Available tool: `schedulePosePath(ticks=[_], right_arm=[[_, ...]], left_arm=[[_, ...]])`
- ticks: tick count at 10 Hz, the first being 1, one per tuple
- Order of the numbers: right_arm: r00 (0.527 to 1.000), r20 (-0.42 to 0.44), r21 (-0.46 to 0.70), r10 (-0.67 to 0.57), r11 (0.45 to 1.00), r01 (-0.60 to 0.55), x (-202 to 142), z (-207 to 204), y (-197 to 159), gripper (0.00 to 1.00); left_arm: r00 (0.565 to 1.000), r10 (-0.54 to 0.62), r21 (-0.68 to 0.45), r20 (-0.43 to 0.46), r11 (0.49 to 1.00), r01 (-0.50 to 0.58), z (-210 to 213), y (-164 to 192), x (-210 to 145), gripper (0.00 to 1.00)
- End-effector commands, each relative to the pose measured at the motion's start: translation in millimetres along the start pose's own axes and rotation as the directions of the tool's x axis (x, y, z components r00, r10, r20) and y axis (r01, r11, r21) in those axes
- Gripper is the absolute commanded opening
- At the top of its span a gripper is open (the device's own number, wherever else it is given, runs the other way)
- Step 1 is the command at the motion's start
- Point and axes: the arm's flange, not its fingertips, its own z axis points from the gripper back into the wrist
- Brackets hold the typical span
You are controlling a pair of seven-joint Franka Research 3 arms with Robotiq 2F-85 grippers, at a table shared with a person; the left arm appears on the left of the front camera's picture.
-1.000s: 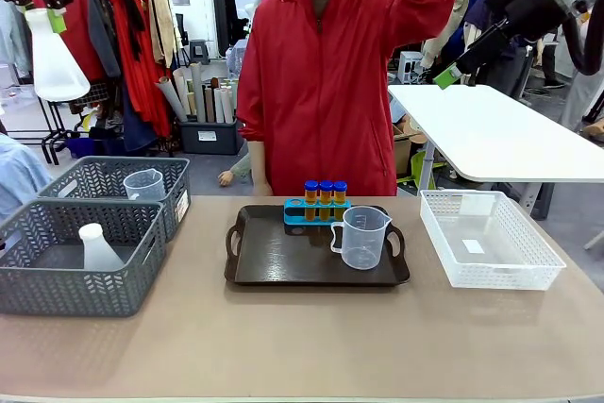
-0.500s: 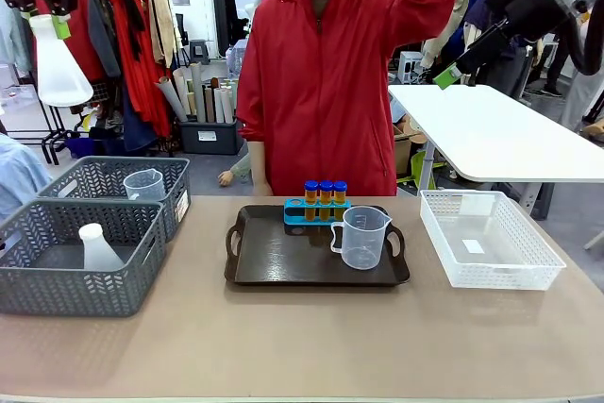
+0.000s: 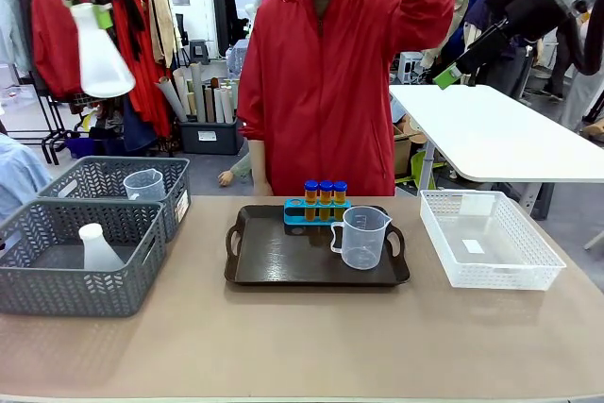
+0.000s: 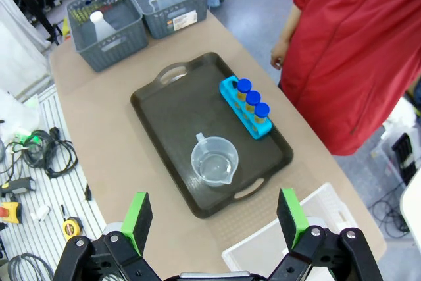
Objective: Prepare the laboratory tools.
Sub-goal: Pick up one Small flask and place it on the Handle tray.
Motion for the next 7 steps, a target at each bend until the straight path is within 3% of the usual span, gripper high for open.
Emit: schedulePosePath(ticks=[1,4,7], right_arm=[[1.0,0.006,0.006,0.005,1.0,-0.005,0.2,1.1,-0.8,1.0],[1.0,0.006,0.006,0.005,1.0,-0.005,0.2,1.1,-0.8,1.0],[1.0,0.006,0.006,0.005,1.0,-0.005,0.2,1.1,-0.8,1.0]], left_arm=[[0.996,-0.086,-0.045,0.024,0.995,0.087,6.2,-15.2,25.6,0.0],[0.984,-0.171,-0.135,0.05,0.975,0.177,-15.3,-67.8,47.3,0.0],[0.974,-0.223,-0.174,0.048,0.958,0.228,-26.0,-98.5,55.6,0.0]])
